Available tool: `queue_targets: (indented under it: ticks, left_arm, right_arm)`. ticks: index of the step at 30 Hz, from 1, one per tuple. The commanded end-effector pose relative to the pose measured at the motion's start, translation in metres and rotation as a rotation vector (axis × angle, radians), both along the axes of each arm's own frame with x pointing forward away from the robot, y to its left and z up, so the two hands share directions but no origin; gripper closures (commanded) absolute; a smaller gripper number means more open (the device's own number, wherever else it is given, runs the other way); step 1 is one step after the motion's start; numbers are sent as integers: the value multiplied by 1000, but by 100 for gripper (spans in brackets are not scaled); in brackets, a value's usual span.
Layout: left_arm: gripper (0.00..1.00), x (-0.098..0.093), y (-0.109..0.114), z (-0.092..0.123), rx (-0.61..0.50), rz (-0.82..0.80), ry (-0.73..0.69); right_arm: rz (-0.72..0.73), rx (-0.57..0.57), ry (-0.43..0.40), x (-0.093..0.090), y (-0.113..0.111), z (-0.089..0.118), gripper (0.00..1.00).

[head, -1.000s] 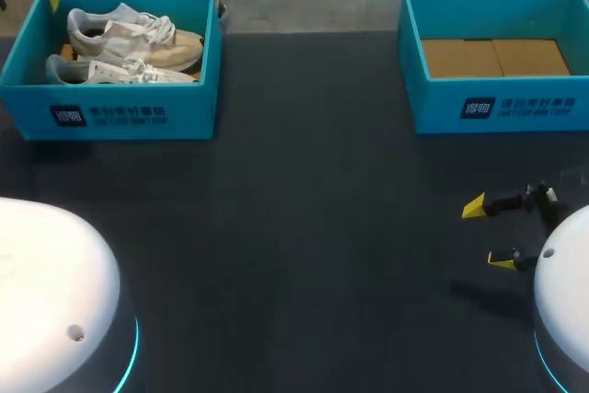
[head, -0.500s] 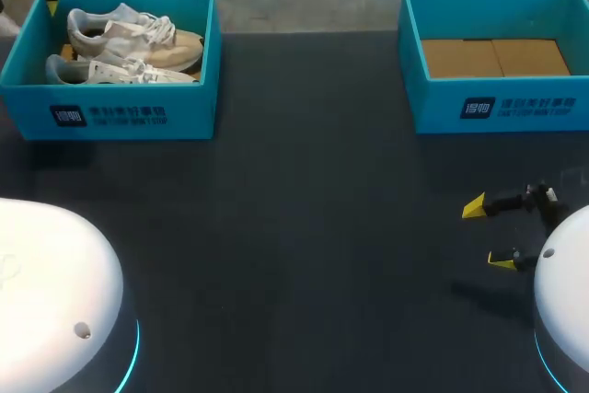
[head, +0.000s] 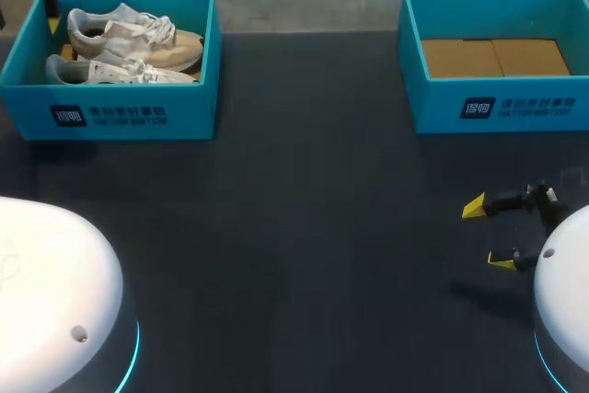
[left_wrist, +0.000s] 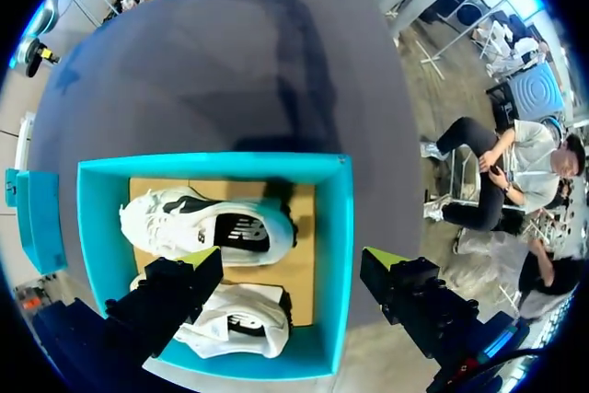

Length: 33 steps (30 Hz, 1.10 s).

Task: Take the shoe out of the shoebox, open the shoe tongue, remove and reinsert the insole, then place the shoe into the shoebox

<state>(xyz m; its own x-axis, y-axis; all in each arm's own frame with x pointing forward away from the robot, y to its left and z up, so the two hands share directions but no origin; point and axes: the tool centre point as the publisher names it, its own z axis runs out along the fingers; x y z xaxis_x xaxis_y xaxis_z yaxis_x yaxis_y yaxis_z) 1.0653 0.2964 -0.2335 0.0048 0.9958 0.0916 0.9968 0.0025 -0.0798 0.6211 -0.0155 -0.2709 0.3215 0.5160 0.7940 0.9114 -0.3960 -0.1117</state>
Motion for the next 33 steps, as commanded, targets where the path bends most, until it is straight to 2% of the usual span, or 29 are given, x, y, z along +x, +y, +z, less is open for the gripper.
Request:
queue_targets:
  ticks: [1, 17, 33]
  left_arm:
    - [0, 1, 6, -8, -16, -5, 21]
    - [0, -1, 3, -50, -55, -56, 52]
    - [1, -6, -6, -72, -56, -86, -1]
  right_arm:
    - [-2, -2, -3, -2, 0, 1, 0]
    - [-2, -2, -3, -2, 0, 1, 0]
    - [-2, -2, -3, -2, 0, 1, 0]
